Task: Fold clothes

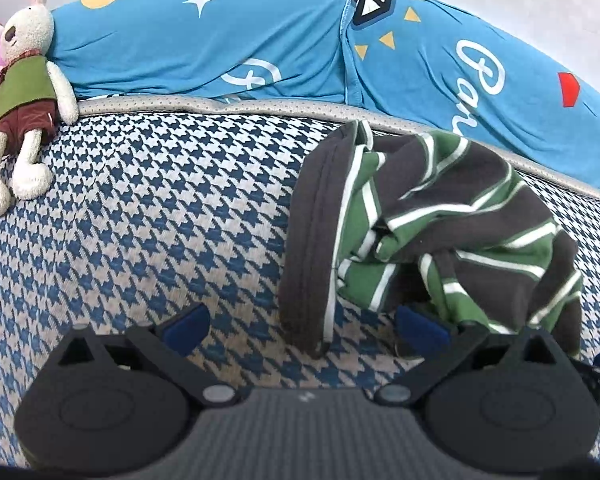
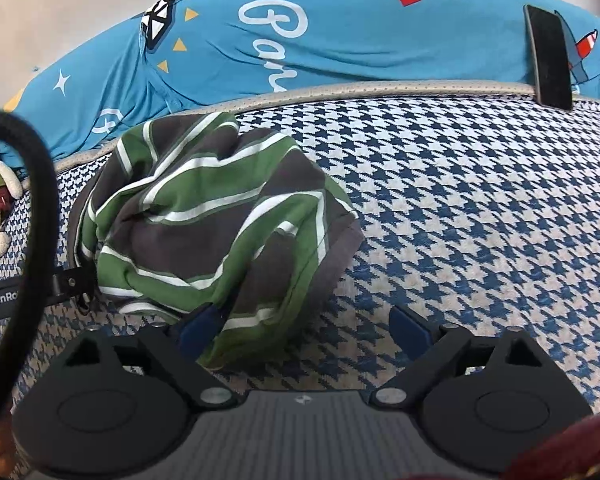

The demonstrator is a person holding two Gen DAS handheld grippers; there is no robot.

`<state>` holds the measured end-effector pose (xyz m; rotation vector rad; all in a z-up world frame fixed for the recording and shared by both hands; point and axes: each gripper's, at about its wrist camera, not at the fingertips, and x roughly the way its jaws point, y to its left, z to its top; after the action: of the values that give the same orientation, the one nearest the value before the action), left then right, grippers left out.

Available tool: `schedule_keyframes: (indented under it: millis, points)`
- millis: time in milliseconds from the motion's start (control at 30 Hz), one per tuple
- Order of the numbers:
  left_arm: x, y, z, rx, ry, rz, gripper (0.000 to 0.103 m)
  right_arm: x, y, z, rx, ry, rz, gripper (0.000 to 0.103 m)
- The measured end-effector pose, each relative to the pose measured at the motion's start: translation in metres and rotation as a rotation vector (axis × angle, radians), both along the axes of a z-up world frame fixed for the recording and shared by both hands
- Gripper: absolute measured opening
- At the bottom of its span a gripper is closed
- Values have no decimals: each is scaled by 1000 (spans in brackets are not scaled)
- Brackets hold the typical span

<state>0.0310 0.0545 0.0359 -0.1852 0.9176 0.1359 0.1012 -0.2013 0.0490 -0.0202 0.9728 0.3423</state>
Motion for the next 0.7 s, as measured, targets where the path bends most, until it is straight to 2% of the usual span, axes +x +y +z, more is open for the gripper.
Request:
schedule_keyframes:
  millis: [133,333,467,600,700]
  points:
    - [9,5,-3,-11,-24,15,103,5,2,-6,1,17,2,79]
    - [29,7,-11,-36,-53,22,103,16,4,-16,30,53,-2,52]
    - [43,6,-20,-43,-49,13,103,22,10,-20,32,53,-7,42]
    - [53,2,-30,-63,-58,-11,103,27,17,-22,24,45,-21,41]
    - [55,2,-33,-107,-74,-28,93,31,20,-23,29,36,-30,40]
